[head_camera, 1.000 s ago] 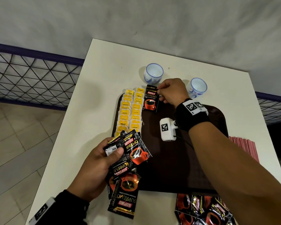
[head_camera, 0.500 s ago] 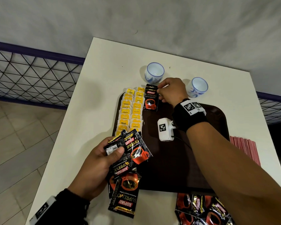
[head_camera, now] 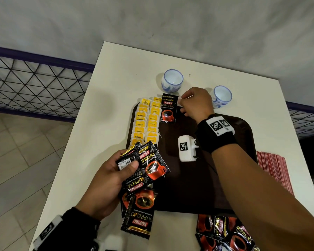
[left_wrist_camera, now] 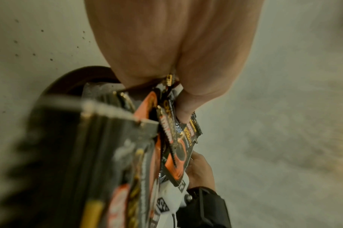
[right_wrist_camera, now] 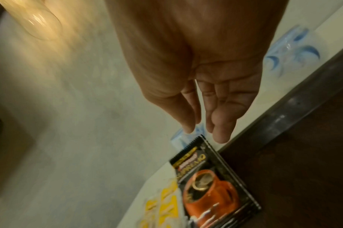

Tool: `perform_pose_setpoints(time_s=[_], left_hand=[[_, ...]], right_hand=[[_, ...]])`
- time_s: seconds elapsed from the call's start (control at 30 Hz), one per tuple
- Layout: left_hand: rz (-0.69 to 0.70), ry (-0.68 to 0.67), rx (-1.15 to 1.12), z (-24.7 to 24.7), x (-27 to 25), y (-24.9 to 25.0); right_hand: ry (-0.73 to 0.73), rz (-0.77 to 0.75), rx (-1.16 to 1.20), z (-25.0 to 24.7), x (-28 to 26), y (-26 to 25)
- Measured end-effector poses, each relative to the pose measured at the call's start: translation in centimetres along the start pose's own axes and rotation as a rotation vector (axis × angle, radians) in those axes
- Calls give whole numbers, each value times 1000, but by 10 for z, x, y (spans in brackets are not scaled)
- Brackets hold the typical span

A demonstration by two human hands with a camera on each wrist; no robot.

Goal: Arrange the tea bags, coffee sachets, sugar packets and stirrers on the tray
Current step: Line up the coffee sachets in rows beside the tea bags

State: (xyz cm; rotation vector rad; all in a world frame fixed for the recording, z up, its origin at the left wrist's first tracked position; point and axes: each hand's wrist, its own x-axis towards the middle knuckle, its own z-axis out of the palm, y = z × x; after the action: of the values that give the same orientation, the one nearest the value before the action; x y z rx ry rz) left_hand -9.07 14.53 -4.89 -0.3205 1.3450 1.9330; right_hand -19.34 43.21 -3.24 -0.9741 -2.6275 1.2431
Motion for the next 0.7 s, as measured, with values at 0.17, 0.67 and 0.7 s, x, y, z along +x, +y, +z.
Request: perform_pose_setpoints(time_s=[0.17, 0.67, 0.7], left_hand=[[40, 28, 55, 2, 5, 7], [71, -16, 148, 26, 9, 13], [68, -11, 142, 25, 9, 14]], right_hand=[[-254, -34, 148, -10, -64, -4], [-514, 112, 348, -30, -136, 13], [-501, 117, 362, -32, -136, 13]])
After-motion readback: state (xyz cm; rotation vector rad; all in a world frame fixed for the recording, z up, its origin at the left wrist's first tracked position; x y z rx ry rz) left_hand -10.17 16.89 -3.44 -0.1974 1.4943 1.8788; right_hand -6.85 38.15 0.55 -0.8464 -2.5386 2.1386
